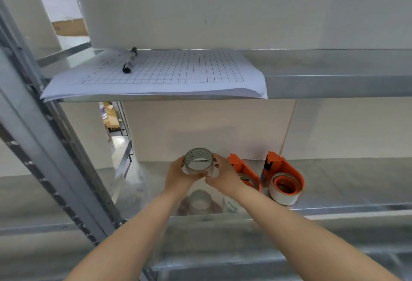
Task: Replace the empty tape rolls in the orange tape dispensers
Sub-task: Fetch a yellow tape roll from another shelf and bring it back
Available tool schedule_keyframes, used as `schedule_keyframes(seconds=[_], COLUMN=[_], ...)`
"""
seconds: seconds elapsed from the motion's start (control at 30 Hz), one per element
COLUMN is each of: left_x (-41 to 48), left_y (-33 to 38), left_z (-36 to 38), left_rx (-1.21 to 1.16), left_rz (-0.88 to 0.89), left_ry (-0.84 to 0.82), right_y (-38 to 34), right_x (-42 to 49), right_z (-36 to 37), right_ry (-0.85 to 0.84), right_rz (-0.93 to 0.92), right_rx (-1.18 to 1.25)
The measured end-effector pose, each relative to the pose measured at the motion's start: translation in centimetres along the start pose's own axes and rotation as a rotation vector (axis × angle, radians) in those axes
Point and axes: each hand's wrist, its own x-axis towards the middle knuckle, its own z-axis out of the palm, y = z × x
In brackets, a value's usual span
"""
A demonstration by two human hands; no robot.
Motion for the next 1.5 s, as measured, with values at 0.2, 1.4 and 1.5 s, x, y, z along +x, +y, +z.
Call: schedule_keyframes(seconds=[0.2, 1.4, 1.5], left_x=[-2.2, -25.4, -26.9], left_y=[3.0, 24.6, 25.3], left_z=[3.3, 44.2, 46.7], left_rx=[-0.091, -0.255, -0.228], left_rz=[0.027, 0.191, 0.209], left_ry=[-0.12, -0.672, -0.692], right_y=[1.5, 22.2, 23.8], right_x=[-4.7, -32.0, -33.7], right_z=[-2.2, -36.1, -37.7], right_ry=[0.29, 1.036, 1.075], right_rz=[-0.011, 0.269, 0.3], right_rx=[0.034, 0.108, 0.103])
